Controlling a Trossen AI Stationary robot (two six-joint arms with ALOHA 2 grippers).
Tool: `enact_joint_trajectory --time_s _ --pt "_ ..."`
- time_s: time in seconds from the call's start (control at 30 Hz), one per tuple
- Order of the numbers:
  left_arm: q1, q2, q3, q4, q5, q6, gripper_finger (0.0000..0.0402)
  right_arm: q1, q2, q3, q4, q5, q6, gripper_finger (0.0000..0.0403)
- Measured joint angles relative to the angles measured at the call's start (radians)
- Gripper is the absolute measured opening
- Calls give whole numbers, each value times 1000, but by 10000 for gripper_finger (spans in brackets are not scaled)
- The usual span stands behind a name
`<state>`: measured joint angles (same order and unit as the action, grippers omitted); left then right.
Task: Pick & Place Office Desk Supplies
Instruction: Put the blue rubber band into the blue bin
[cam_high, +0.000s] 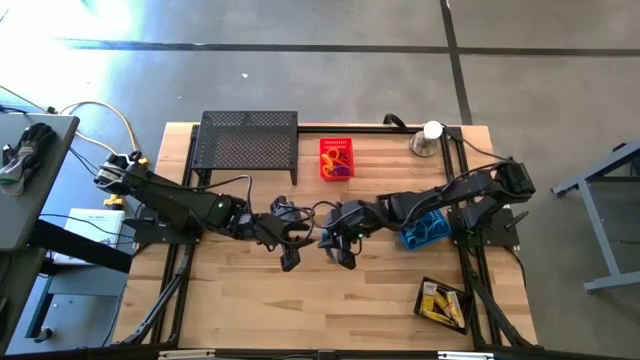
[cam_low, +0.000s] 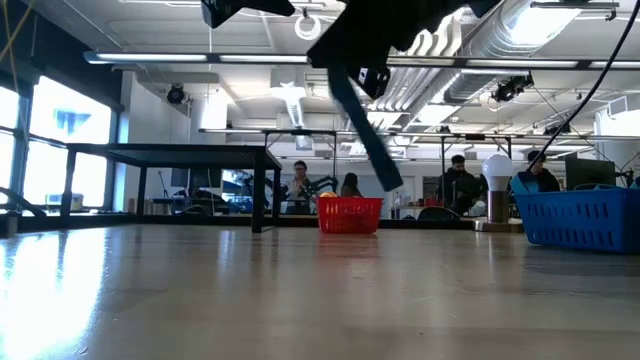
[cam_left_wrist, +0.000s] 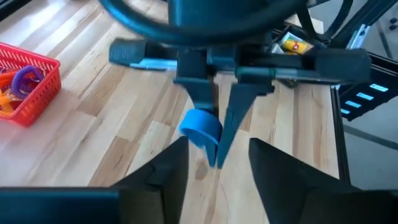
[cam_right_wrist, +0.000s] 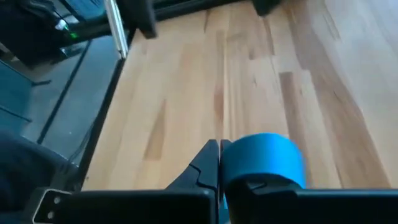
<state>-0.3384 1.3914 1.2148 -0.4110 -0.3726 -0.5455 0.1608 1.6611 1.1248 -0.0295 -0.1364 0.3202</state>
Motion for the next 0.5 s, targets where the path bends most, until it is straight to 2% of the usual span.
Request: enact_joint_trajectory --time_s 0.2,0.5 --pt "-3 0 0 0 1 -7 178 18 -93 0 -206 89 4 3" --pt "-19 0 0 -2 5 -7 179 97 -295 0 -726 263 160 3"
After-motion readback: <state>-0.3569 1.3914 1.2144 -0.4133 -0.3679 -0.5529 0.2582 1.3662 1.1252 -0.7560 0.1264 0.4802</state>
